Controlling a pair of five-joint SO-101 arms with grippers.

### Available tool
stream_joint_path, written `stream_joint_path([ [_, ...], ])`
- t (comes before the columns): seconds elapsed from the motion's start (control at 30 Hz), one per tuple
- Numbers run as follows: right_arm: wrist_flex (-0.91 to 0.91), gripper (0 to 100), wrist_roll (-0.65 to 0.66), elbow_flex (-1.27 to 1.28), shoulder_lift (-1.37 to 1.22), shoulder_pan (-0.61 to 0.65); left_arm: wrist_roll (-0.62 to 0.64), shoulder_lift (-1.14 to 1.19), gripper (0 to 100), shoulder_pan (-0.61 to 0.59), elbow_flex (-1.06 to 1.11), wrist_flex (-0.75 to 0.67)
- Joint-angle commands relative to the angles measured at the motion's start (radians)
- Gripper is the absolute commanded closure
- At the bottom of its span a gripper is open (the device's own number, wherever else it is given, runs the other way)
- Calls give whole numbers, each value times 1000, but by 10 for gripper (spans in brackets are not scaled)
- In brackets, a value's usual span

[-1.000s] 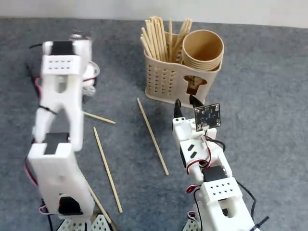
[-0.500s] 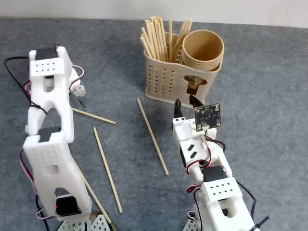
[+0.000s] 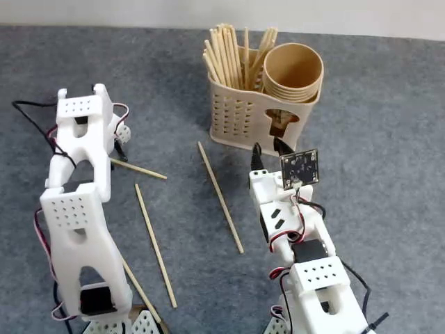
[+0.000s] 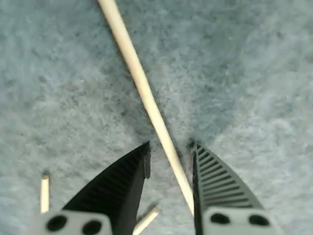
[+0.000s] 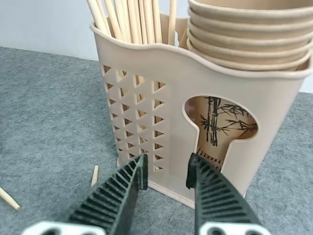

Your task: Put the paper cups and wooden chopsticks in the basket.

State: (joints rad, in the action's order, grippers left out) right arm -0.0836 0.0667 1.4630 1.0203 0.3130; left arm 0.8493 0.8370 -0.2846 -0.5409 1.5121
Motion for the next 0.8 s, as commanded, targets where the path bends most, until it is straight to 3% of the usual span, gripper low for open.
stream_joint_path([
  [0.0, -24, 854, 12, -2, 28, 8, 29, 12, 862, -12, -41, -46],
  [0.13, -24, 854, 12, -2, 28, 8, 26, 13, 993, -4, -44, -52],
  [0.47, -24, 854, 12, -2, 30, 13, 29, -1, 994, 65, -51, -149],
  [0.77, -24, 854, 12, -2, 30, 13, 23, -127, 994, 139, -308, 17],
])
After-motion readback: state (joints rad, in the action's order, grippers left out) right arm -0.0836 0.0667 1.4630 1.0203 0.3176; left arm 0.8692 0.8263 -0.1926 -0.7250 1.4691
